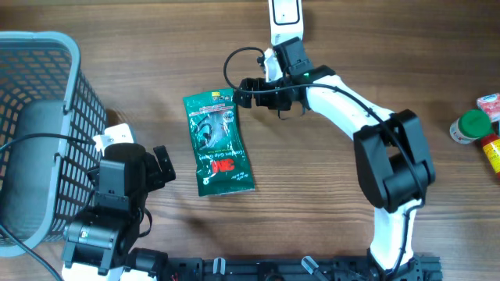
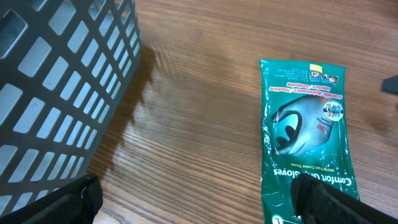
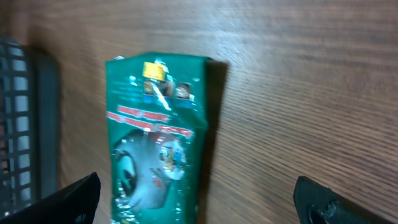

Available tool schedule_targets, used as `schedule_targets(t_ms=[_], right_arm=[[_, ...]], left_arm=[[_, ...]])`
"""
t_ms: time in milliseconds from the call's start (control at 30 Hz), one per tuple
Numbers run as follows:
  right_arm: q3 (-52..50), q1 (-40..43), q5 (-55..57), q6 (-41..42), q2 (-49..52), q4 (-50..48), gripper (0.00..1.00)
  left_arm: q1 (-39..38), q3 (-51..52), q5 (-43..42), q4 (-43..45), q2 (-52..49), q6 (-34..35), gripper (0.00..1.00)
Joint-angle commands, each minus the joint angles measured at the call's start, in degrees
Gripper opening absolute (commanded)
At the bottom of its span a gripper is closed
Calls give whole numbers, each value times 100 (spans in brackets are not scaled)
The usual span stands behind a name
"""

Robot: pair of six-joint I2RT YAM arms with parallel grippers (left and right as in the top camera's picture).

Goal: Scan the item barcode
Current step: 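Reach the right gripper to the green glove pack and grasp it, then lift the glove pack with the right gripper toward the scanner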

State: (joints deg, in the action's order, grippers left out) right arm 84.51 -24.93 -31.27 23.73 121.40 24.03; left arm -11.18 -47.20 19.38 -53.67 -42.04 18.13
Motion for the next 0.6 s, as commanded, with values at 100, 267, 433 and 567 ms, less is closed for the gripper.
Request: schedule_targets(t_ms=[100,267,433,567], right_arm=[[-55,-310,-208,-210,345,-74,100],[-55,-767,-94,-426,483,-122,84],[-55,-807,-59,-417,599,-81,43],[-55,-807,118,-402,638,-83,4]], left_arm=[[28,0,-26,2,31,11,100],[28,0,-28,0,31,11,100],[28,0,-28,0,31,11,100],[28,0,-28,0,31,11,100]])
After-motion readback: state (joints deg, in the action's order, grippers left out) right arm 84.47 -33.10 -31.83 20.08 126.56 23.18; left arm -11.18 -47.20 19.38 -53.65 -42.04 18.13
